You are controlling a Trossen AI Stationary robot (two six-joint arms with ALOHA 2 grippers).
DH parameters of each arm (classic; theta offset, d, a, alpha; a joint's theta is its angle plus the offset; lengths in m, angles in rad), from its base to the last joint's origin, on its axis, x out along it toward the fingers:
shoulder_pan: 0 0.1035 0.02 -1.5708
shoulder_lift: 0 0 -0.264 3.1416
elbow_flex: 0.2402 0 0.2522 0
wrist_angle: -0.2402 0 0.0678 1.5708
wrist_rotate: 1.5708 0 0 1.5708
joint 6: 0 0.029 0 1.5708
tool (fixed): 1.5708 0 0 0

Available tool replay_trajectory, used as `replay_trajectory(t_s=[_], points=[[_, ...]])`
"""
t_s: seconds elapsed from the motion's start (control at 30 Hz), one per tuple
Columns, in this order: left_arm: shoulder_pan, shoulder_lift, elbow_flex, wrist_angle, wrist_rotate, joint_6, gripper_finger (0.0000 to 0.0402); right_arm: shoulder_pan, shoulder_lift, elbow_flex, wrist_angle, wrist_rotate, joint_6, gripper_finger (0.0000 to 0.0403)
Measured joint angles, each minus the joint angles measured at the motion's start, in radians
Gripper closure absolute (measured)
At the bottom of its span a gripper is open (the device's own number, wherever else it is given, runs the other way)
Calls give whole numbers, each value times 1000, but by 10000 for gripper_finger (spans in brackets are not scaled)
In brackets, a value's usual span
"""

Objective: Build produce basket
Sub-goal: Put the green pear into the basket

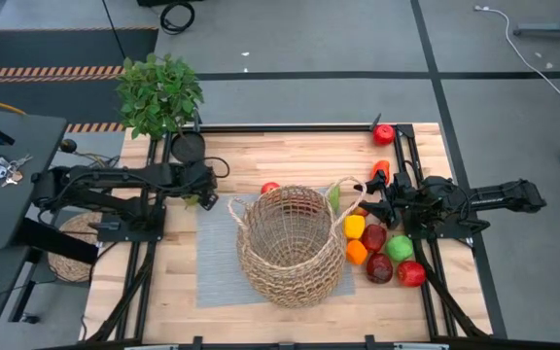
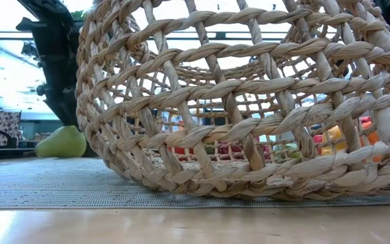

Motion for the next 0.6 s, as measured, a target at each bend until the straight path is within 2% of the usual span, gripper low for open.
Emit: replay_trajectory(t_s=[0.27,0.47,0.6], points=[[-42,-6,120,-193,-17,-70,93,0,0,0,0,0,0,90],[-90,-12,125,-341,123,-281,93,0,0,0,0,0,0,90],[-133,-11,79,-348,182,-379,93,0,0,0,1,0,0,90]])
